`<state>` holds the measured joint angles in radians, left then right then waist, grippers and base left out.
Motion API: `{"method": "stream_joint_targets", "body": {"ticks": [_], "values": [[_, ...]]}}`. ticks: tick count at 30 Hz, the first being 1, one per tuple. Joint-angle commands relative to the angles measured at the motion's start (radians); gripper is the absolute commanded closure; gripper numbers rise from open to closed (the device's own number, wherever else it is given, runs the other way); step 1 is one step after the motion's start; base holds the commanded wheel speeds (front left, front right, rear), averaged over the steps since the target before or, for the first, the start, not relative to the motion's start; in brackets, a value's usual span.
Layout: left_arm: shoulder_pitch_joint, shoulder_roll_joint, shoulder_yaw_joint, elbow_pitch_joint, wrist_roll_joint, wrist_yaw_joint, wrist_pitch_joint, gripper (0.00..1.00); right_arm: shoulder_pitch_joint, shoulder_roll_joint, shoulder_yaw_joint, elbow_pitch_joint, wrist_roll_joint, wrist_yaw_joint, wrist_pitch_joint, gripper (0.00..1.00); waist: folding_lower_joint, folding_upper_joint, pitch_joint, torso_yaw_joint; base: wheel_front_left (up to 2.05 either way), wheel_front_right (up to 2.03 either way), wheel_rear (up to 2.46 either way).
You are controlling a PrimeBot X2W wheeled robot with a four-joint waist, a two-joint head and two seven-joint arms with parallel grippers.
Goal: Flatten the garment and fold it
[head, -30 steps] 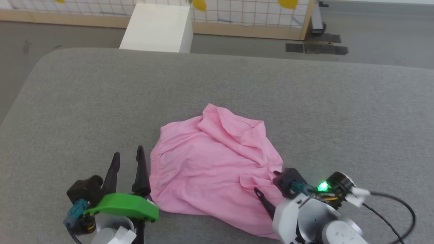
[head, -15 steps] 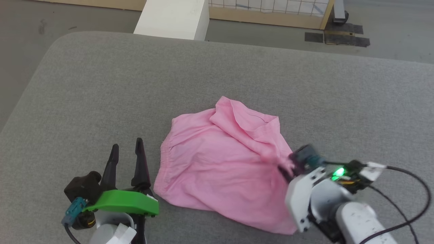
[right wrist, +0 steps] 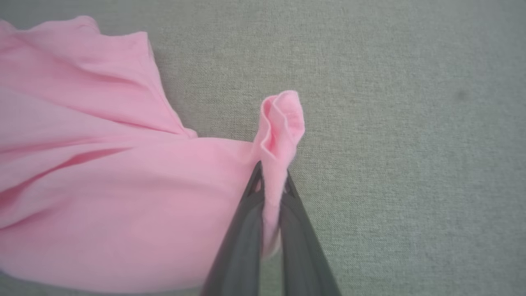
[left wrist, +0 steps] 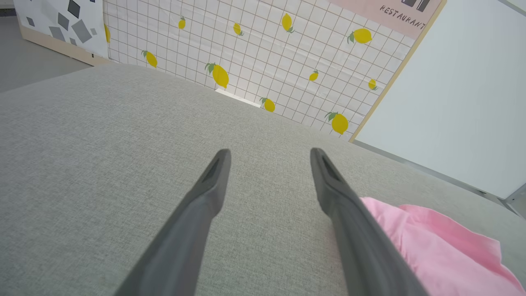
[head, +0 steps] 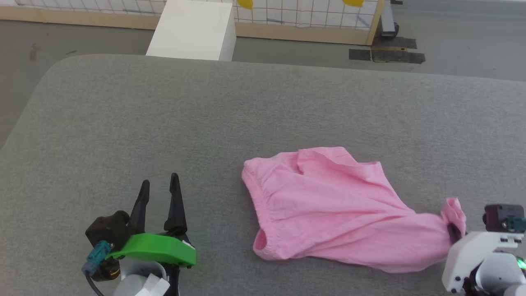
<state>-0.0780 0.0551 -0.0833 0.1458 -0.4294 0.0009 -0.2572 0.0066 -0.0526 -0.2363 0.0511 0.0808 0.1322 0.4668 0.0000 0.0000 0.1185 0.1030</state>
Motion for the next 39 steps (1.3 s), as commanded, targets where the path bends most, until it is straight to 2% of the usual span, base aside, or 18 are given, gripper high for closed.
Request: {"method": "stream_joint_targets", "body": {"ticks": [1, 2, 5, 11, 14, 20, 24, 28, 34, 35, 36, 38, 39], "values": [[-0.001, -0.005, -0.004, 0.003, 0.005, -0.004, -0.004, 0.00, 0.012, 0.002, -0.007, 0.007, 0.008, -0.002, 0.000, 0.10, 0.0000, 0.0000, -0.003, -0.007, 0.00, 0.00, 0.00], [-0.001, -0.005, -0.008, 0.008, 0.006, -0.007, -0.004, 0.00, 0.014, 0.002, -0.018, 0.012, 0.016, -0.002, -0.009, 0.00, 0.0000, 0.0000, -0.004, -0.011, 0.00, 0.00, 0.00], [-0.003, -0.005, -0.015, 0.021, 0.013, -0.013, -0.004, 0.00, 0.013, 0.002, -0.008, -0.001, 0.033, -0.002, -0.078, 0.00, 0.0000, 0.0000, -0.009, -0.020, 0.00, 0.00, 0.00], [-0.020, -0.005, -0.063, 0.045, 0.025, -0.038, 0.009, 0.00, 0.023, 0.002, 0.061, -0.110, -0.035, -0.002, -0.371, 0.00, 0.0000, 0.0000, -0.024, -0.030, 0.00, 0.00, 0.00], [-0.035, -0.005, -0.108, 0.059, 0.022, -0.058, 0.070, 0.00, 0.054, 0.002, 0.103, -0.140, -0.037, -0.002, -0.454, 0.00, 0.0000, 0.0000, -0.035, -0.038, 0.00, 0.00, 0.00], [-0.068, -0.005, -0.188, 0.089, -0.039, -0.085, 0.285, 0.00, 0.084, 0.002, 0.191, -0.165, -0.047, -0.002, -0.492, 0.00, 0.0000, 0.0000, -0.045, -0.069, 0.00, 0.00, 0.00], [-0.092, -0.005, -0.210, 0.107, -0.064, -0.062, 0.417, 0.00, 0.075, 0.002, 0.236, -0.171, -0.076, -0.002, -0.524, 0.00, 0.0000, 0.0000, -0.043, -0.089, 0.00, 0.00, 0.00], [-0.109, -0.005, -0.218, 0.124, -0.080, -0.021, 0.527, 0.00, 0.064, 0.002, 0.270, -0.179, -0.104, -0.002, -0.581, 0.00, 0.0000, 0.0000, -0.037, -0.109, 0.00, 0.00, 0.00], [-0.119, 0.000, -0.225, 0.115, -0.089, 0.008, 0.606, 0.01, 0.059, 0.002, 0.281, -0.172, -0.112, -0.002, -0.623, 0.00, 0.0000, 0.0000, -0.029, -0.130, 0.00, 0.00, 0.00], [-0.119, 0.002, -0.226, 0.112, -0.089, 0.011, 0.613, 0.43, 0.059, 0.002, 0.281, -0.171, -0.111, -0.002, -0.624, 0.00, 0.0000, 0.0000, -0.027, -0.133, 0.00, 0.00, 0.00], [-0.120, 0.004, -0.227, 0.108, -0.089, 0.013, 0.618, 0.56, 0.059, 0.002, 0.279, -0.169, -0.108, -0.002, -0.625, 0.00, 0.0000, 0.0000, -0.025, -0.135, 0.00, 0.00, 0.00], [-0.121, 0.009, -0.229, 0.095, -0.087, 0.013, 0.619, 1.00, 0.057, 0.002, 0.278, -0.167, -0.104, -0.002, -0.627, 0.00, 0.0000, 0.0000, -0.022, -0.139, 0.00, 0.00, 0.00], [-0.122, 0.011, -0.230, 0.089, -0.086, 0.011, 0.618, 1.00, 0.056, 0.002, 0.277, -0.166, -0.103, -0.002, -0.628, 0.00, 0.0000, 0.0000, -0.020, -0.141, 0.00, 0.00, 0.00]]}}
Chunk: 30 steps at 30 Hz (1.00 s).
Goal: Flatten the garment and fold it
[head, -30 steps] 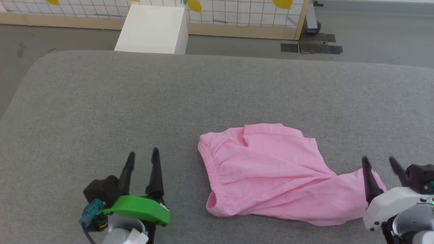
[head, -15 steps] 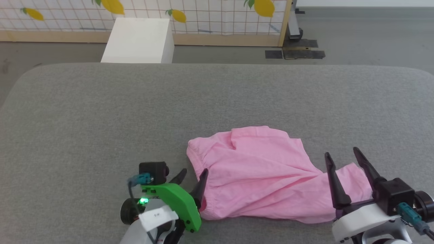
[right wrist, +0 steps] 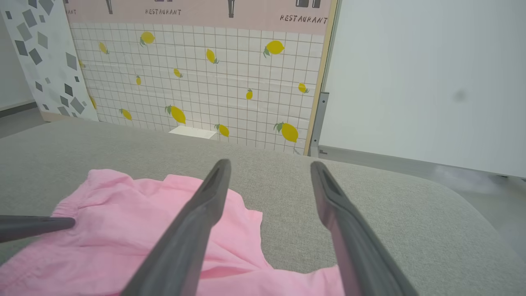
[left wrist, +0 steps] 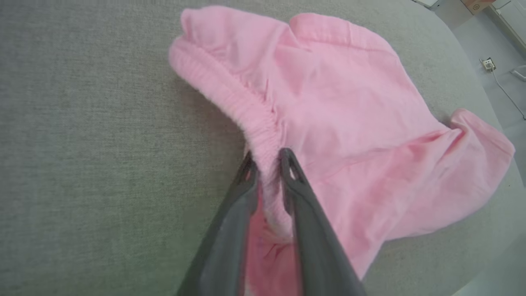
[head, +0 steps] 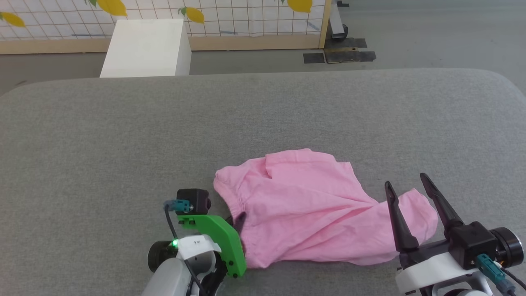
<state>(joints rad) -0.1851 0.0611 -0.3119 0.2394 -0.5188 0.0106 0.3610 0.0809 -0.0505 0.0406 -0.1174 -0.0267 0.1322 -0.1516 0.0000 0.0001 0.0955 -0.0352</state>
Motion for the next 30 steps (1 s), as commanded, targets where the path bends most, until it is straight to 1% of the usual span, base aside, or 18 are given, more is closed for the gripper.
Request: {"method": "stream_joint_targets", "body": {"ticks": [1, 7, 11, 13, 16, 24, 28, 29, 30], "values": [[-0.017, 0.008, -0.003, -0.014, 0.005, -0.002, -0.003, 1.00, -0.020, 0.000, -0.002, 0.004, 0.008, -0.002, -0.009, 0.00, 0.0000, -0.0001, 0.005, -0.004, 0.00, 0.00, 0.00], [-0.065, 0.014, 0.002, -0.055, 0.019, -0.004, -0.042, 1.00, -0.033, 0.000, -0.004, 0.009, 0.017, -0.002, -0.012, 0.00, 0.0000, -0.0001, 0.024, -0.013, 0.00, 0.00, 0.00], [-0.157, 0.013, 0.023, -0.034, 0.018, 0.001, -0.062, 1.00, -0.049, 0.000, 0.001, 0.011, 0.025, -0.002, -0.015, 0.00, 0.0000, -0.0001, 0.049, -0.021, 0.00, 0.00, 0.00], [-0.220, 0.011, 0.036, 0.009, 0.017, 0.004, -0.073, 1.00, -0.059, 0.000, 0.008, 0.013, 0.028, -0.002, -0.015, 0.00, 0.0000, -0.0001, 0.066, -0.027, 0.00, 0.00, 0.00], [-0.323, 0.016, 0.058, 0.112, 0.019, 0.010, -0.094, 1.00, -0.079, 0.000, 0.026, 0.016, 0.035, -0.002, -0.017, 0.00, 0.0000, -0.0001, 0.093, -0.044, 0.00, 0.00, 0.00], [-0.542, 0.091, 0.125, 0.381, 0.067, 0.065, -0.194, 1.00, -0.135, 0.000, 0.066, 0.033, 0.049, -0.002, -0.025, 0.00, 0.0000, -0.0001, 0.170, -0.098, 0.00, 0.00, 0.00], [-0.599, 0.108, 0.149, 0.481, 0.055, 0.065, -0.224, 1.00, -0.152, 0.000, 0.076, 0.045, 0.056, -0.002, -0.031, 0.00, 0.0000, -0.0001, 0.194, -0.110, 0.00, 0.00, 0.00], [-0.606, 0.108, 0.155, 0.500, 0.046, 0.060, -0.228, 0.83, -0.155, 0.000, 0.077, 0.048, 0.057, -0.002, -0.032, 0.00, 0.0000, -0.0001, 0.197, -0.111, 0.00, 0.00, 0.00], [-0.610, 0.107, 0.160, 0.524, 0.037, 0.052, -0.232, 0.24, -0.158, 0.000, 0.078, 0.052, 0.058, -0.002, -0.033, 0.00, 0.0000, -0.0001, 0.199, -0.112, 0.00, 0.00, 0.00]]}}
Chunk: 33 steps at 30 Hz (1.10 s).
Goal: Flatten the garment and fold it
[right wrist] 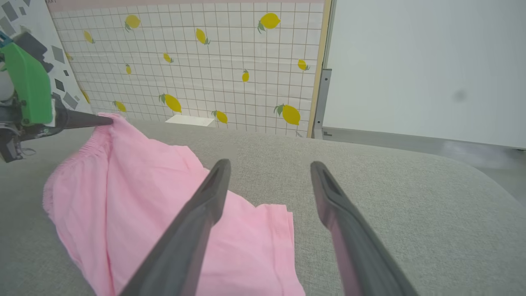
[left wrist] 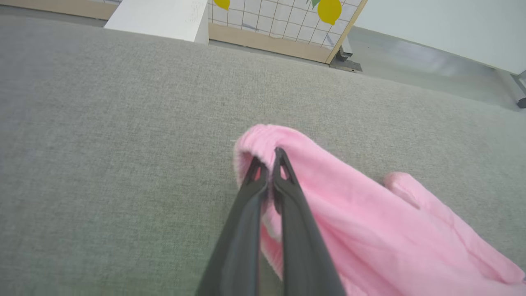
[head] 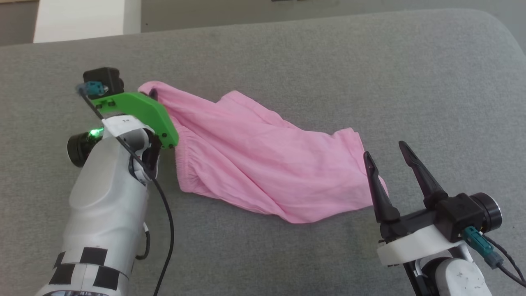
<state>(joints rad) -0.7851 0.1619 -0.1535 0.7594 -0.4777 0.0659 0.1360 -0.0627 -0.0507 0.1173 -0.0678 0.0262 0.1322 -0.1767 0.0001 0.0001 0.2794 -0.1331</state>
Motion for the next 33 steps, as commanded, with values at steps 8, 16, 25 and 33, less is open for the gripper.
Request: {"method": "stream_joint_targets", "body": {"ticks": [8, 16, 25, 33], "values": [[0.023, -0.022, 0.009, 0.082, -0.043, -0.072, -0.104, 0.00, -0.015, 0.000, -0.013, 0.022, 0.005, -0.002, -0.009, 0.00, -0.0001, -0.0001, -0.023, 0.018, 0.00, 0.00, 0.00], [0.185, -0.052, 0.004, -0.025, -0.080, -0.144, -0.236, 0.00, 0.024, 0.000, -0.028, 0.019, 0.006, -0.002, 0.004, 0.00, -0.0001, -0.0001, -0.115, 0.065, 0.00, 0.00, 0.00], [0.492, -0.011, -0.069, -0.322, -0.011, -0.154, -0.327, 0.00, 0.074, 0.000, -0.042, -0.002, 0.012, -0.002, 0.020, 0.00, -0.0001, -0.0001, -0.181, 0.087, 0.00, 0.00, 0.00], [0.657, 0.006, -0.114, -0.436, 0.026, -0.104, -0.288, 0.00, 0.105, 0.000, -0.068, -0.020, 0.018, -0.002, 0.024, 0.00, -0.0001, -0.0001, -0.201, 0.076, 0.00, 0.00, 0.00]]}}
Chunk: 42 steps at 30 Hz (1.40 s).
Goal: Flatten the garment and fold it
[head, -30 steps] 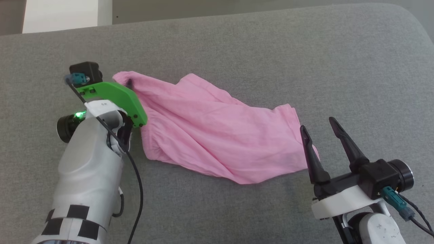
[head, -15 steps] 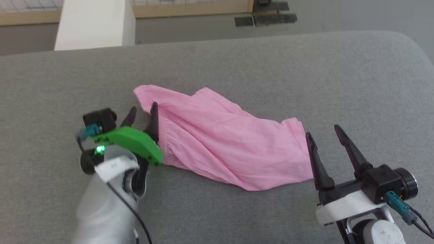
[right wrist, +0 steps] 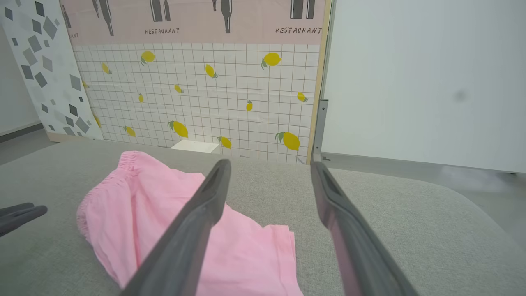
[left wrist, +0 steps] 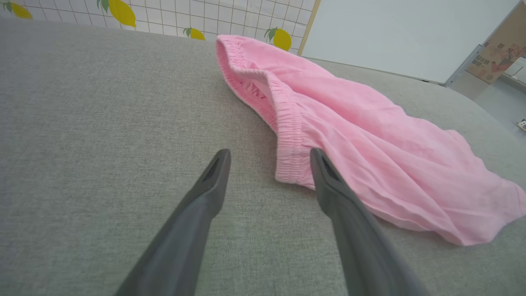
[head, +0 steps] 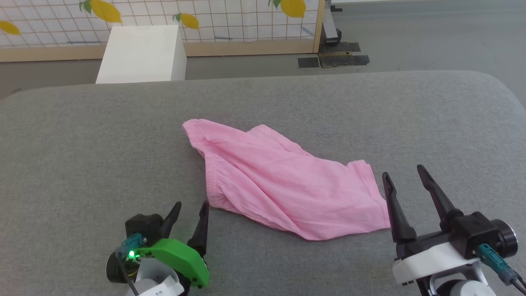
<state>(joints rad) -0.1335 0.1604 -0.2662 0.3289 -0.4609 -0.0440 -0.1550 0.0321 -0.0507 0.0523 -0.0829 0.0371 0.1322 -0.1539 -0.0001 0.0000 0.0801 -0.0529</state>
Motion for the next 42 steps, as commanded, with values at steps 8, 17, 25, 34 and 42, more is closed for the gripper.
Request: {"method": "stream_joint_targets", "body": {"ticks": [8, 17, 25, 34, 42], "values": [[-0.030, 0.010, -0.022, 0.043, 0.022, 0.052, 0.110, 0.00, 0.020, 0.000, -0.011, -0.017, 0.009, -0.002, 0.008, 0.00, 0.0001, 0.0000, 0.007, -0.044, 0.00, 0.00, 0.00], [-0.113, 0.009, -0.030, 0.117, 0.009, 0.076, 0.216, 0.00, 0.009, 0.000, -0.006, -0.007, 0.024, -0.002, -0.003, 0.00, 0.0001, 0.0000, 0.034, -0.093, 0.00, 0.00, 0.00], [-0.160, 0.007, -0.037, 0.164, 0.010, 0.131, 0.325, 0.00, -0.003, 0.000, -0.001, -0.001, 0.031, -0.002, -0.012, 0.00, 0.0001, 0.0000, 0.053, -0.108, 0.00, 0.00, 0.00], [-0.142, 0.019, -0.066, 0.129, 0.001, 0.136, 0.435, 1.00, -0.002, 0.000, -0.005, 0.014, 0.034, -0.002, 0.010, 0.00, 0.0001, 0.0000, 0.052, -0.103, 0.00, 0.00, 0.00], [-0.066, 0.028, -0.059, 0.017, -0.012, 0.161, 0.426, 1.00, 0.006, 0.000, -0.022, 0.094, 0.044, -0.002, 0.198, 0.00, 0.0001, 0.0000, 0.048, -0.070, 0.00, 0.00, 0.00]]}}
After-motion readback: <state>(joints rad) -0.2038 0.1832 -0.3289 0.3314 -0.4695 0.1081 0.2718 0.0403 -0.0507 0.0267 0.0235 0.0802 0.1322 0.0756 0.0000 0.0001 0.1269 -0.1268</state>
